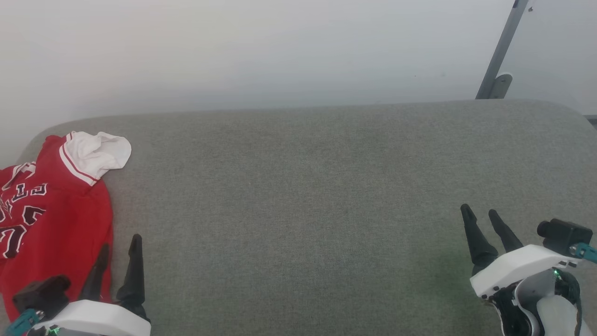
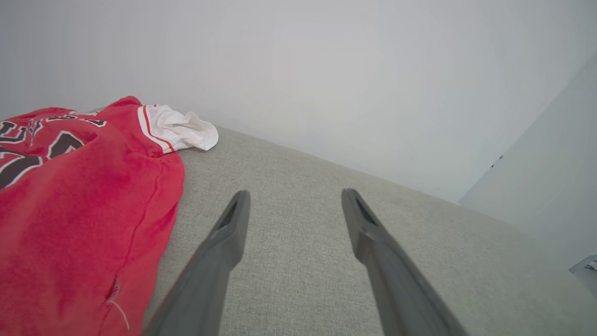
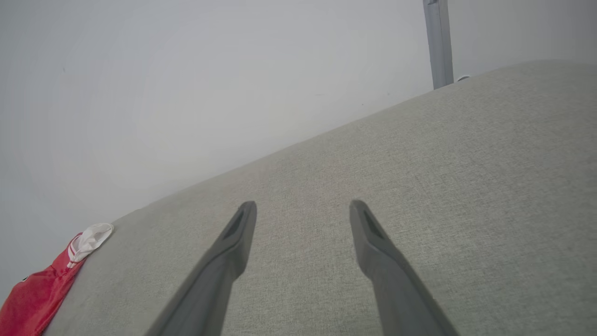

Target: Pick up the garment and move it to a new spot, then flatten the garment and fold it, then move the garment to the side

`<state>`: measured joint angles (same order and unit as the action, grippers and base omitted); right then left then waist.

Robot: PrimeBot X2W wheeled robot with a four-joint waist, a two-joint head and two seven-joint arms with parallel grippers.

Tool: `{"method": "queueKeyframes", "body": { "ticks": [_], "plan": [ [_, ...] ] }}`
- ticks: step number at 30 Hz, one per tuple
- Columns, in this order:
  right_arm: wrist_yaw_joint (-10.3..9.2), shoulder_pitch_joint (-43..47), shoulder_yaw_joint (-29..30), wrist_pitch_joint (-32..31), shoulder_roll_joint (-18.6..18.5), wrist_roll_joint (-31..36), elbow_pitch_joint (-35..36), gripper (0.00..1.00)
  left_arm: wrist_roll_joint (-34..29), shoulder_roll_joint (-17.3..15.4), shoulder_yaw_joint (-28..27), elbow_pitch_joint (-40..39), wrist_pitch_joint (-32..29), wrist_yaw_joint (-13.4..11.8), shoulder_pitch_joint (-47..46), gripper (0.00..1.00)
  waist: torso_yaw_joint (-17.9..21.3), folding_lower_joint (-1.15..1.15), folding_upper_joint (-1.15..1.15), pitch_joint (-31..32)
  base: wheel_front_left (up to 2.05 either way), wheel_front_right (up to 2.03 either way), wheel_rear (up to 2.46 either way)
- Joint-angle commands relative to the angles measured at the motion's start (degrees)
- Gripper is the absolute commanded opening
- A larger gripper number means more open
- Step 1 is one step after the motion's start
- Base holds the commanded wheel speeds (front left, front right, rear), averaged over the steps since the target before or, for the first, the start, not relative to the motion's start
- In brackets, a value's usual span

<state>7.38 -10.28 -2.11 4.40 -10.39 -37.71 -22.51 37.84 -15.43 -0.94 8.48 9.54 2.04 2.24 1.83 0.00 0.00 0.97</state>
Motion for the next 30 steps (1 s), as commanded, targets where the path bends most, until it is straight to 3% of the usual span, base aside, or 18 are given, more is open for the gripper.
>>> {"method": "queueKeyframes", "body": {
  "ticks": [1,30],
  "plan": [
    [0.16,-0.9,-0.1,0.5,-0.3,1.4,0.6,1.00,-1.7,-0.6,-0.2,-0.8,0.5,0.3,0.2,1.00,0.0,0.00,0.00,0.0,0.00,0.00,0.00],
    [0.18,-1.7,-1.4,2.6,-1.3,13.8,0.3,1.00,-11.7,-2.7,0.8,-2.3,3.9,0.1,1.6,1.00,0.7,0.00,0.00,0.1,0.00,0.00,0.00]
  ]
}}
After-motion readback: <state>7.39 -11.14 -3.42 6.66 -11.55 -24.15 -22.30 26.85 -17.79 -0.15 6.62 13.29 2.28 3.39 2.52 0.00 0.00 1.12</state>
